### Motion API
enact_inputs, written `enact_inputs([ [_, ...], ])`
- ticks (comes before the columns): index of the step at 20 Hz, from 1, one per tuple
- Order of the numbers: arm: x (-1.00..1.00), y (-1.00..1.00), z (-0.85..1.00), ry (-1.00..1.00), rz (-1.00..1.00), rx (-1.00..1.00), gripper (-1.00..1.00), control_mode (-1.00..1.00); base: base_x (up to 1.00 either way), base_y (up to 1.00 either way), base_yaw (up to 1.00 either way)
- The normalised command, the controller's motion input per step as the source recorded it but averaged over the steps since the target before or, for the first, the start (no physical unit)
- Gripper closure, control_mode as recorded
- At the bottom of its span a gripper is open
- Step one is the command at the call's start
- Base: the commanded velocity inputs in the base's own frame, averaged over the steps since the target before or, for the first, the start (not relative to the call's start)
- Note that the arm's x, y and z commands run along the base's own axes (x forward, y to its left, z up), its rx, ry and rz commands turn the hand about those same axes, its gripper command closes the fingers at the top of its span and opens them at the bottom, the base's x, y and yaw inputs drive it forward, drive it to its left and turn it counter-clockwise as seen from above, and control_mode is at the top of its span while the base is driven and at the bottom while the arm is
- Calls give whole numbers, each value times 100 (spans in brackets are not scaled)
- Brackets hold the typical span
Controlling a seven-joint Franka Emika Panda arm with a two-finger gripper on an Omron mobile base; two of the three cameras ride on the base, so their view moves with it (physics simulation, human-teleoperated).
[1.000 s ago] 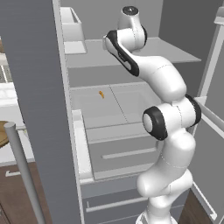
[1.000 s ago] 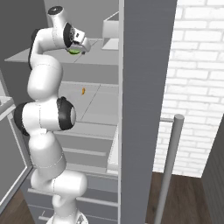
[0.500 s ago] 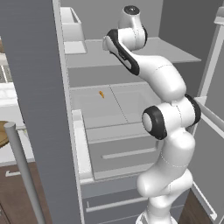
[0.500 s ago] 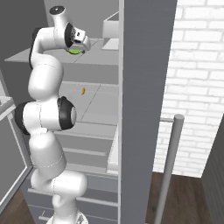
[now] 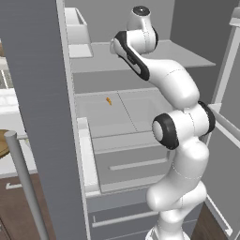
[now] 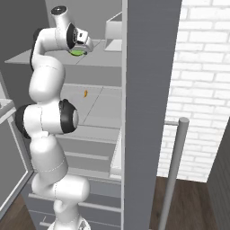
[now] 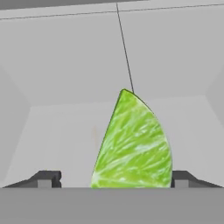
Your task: Grab a lemon wedge from the fridge and one ice cube from the ice bowl, and put them in the glass of lemonade.
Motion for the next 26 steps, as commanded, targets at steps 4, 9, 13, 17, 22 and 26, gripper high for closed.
enact_inputs([
  [4,0,0,-1,0,0,0,100,-100,0,0,0],
  [9,0,0,0,1,0,0,100,-100,0,0,0],
  [13,-25,0,0,1,0,0,100,-100,0,0,0],
  [17,-89,0,0,-5,0,0,100,-100,0,0,0],
  [22,-91,-5,0,-10,0,0,100,-100,0,0,0],
  [26,-98,-8,0,-7,1,0,100,-100,0,0,0],
])
